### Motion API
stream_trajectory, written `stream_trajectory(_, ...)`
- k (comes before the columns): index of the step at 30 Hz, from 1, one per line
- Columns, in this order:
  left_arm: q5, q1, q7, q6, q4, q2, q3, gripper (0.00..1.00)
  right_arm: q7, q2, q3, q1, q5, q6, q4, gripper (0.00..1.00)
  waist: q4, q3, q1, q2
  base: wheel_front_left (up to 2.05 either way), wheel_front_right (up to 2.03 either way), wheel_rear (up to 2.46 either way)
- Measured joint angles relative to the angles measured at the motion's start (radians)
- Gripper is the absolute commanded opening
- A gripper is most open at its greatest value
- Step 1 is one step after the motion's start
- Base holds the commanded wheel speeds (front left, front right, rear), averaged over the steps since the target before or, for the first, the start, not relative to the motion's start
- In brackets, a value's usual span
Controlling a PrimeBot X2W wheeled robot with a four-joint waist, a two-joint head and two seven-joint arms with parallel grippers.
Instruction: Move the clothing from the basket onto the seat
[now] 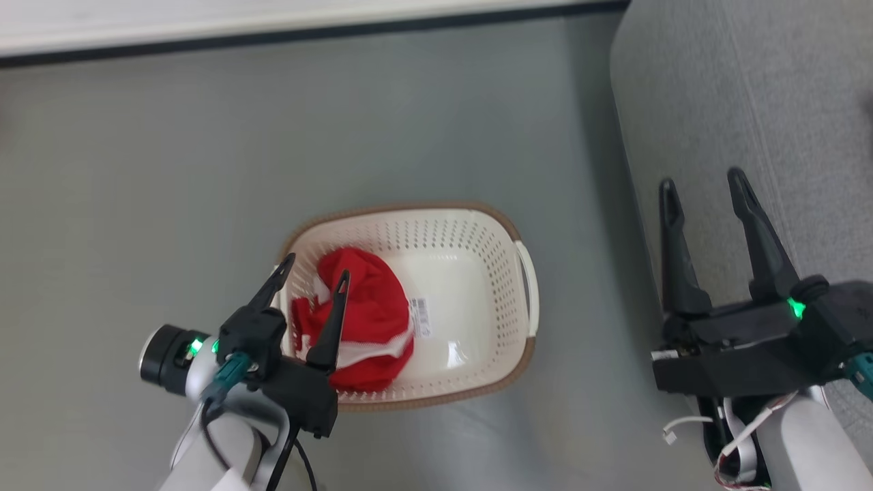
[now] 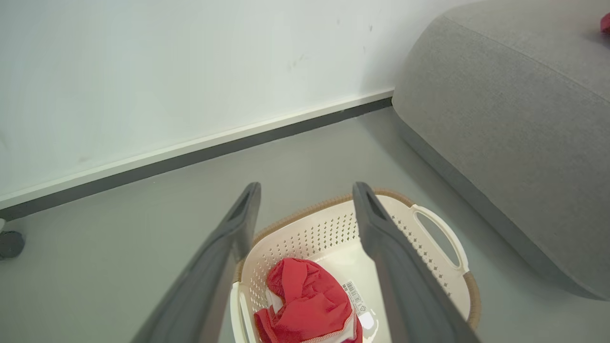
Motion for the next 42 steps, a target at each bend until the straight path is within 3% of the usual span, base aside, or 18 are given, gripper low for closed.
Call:
stream_trajectory(13,0.094,-0.164,0.086,-0.053,0.171,0.025,-0.068,1.00,0.004,0.046,0.053,-0.114,-0.028,-0.001,-0.065,1.00,-0.078,0.173,-0.0001,0.0000,0.00,0.00,0.00)
stream_trajectory(21,0.141,-0.282,0.144,-0.084,0.263,0.069,-0.086,1.00,-0.009,0.070,0.073,-0.173,-0.033,-0.001,-0.094,1.00,-0.135,0.291,-0.0001,0.0000,0.00,0.00,0.00)
stream_trajectory(42,0.308,-0.419,0.262,-0.123,0.496,0.214,-0.184,1.00,-0.121,0.100,0.142,-0.235,0.006,-0.001,0.006,1.00,-0.306,0.475,-0.0002,0.0000,0.00,0.00,0.00)
